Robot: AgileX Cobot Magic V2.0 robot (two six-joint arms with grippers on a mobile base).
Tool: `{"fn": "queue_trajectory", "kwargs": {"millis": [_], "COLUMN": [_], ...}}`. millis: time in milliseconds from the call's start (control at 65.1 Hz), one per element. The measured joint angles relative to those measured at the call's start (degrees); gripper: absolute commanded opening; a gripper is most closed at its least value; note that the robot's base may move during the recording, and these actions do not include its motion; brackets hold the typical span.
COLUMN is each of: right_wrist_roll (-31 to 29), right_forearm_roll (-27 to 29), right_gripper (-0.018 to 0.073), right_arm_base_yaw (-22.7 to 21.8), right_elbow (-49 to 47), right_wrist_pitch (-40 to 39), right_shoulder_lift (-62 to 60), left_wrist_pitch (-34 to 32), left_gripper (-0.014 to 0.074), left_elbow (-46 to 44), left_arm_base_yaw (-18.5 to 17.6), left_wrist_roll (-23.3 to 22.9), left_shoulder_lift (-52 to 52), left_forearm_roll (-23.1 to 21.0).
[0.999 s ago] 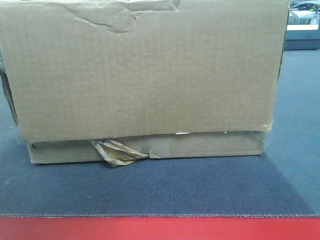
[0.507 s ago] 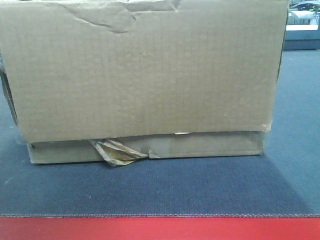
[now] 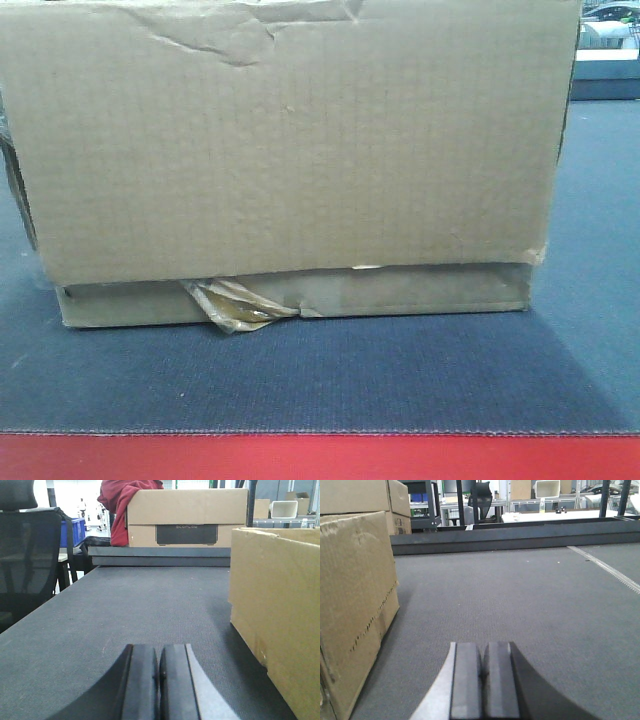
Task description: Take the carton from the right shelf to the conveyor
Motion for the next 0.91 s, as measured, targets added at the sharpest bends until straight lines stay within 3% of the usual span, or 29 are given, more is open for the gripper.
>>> {"fn": "queue_trajectory", "kwargs": {"millis": [906], "right_wrist_roll": [-0.21], "right_forearm_roll": [0.1], "right_gripper": [-0.0078], "right_arm_base_yaw": [0.0], "right_elbow": [-0.02], "right_wrist_pitch": [-0.67], "right_shoulder_lift": [-0.03], "left_wrist_pitch": [0.0], "left_gripper": [0.0014], "left_elbow": [0.0], "left_arm_base_yaw": [0.0], "left_wrist_roll": [0.0], "left_shoulder_lift": [0.0], "left_forearm_roll": [0.0]}}
